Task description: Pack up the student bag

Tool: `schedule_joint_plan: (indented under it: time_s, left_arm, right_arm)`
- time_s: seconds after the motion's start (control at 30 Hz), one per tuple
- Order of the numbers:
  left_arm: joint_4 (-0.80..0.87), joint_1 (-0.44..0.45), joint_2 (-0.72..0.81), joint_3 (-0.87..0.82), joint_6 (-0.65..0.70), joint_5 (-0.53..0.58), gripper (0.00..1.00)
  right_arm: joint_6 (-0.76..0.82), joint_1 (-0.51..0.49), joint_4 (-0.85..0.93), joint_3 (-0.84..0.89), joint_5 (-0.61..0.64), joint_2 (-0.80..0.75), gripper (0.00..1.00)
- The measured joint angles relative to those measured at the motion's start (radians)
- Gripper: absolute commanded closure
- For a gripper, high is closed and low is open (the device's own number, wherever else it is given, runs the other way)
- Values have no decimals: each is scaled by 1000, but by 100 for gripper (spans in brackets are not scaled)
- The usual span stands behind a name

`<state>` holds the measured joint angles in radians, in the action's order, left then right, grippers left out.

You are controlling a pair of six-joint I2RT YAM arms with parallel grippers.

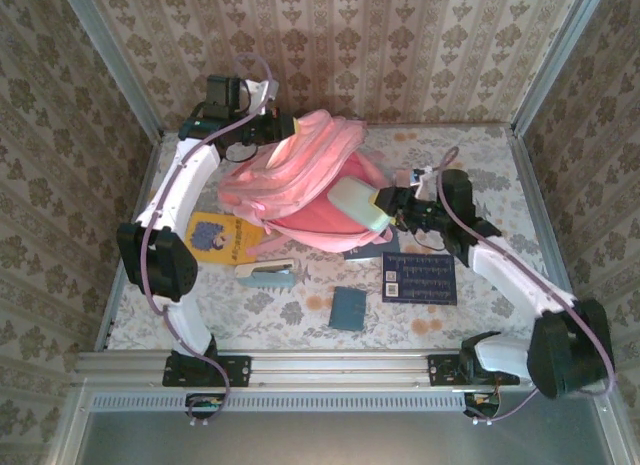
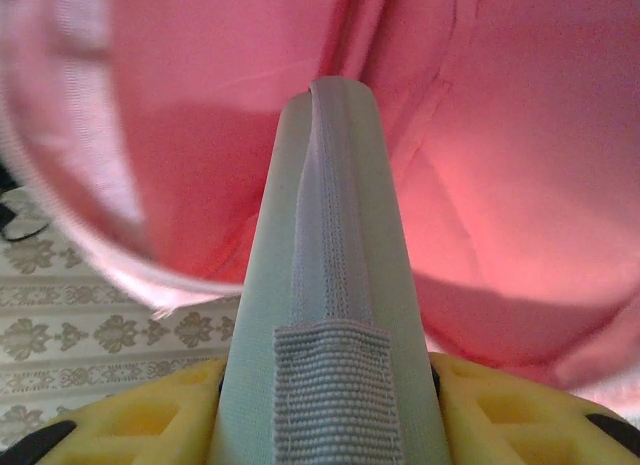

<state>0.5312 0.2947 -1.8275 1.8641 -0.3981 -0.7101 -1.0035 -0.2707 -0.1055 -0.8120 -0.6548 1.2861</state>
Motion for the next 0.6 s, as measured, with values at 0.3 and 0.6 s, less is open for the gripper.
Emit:
schedule_joint_plan:
  time_s: [0.3, 0.6]
  left_arm:
    - [-54, 0, 2, 0, -22, -84, 100]
    - [-76, -5, 2, 0, -29, -106, 100]
  right_arm:
    - [-85, -155, -126, -378, 23, 542, 50]
    - [-134, -251, -43, -794, 167, 907, 25]
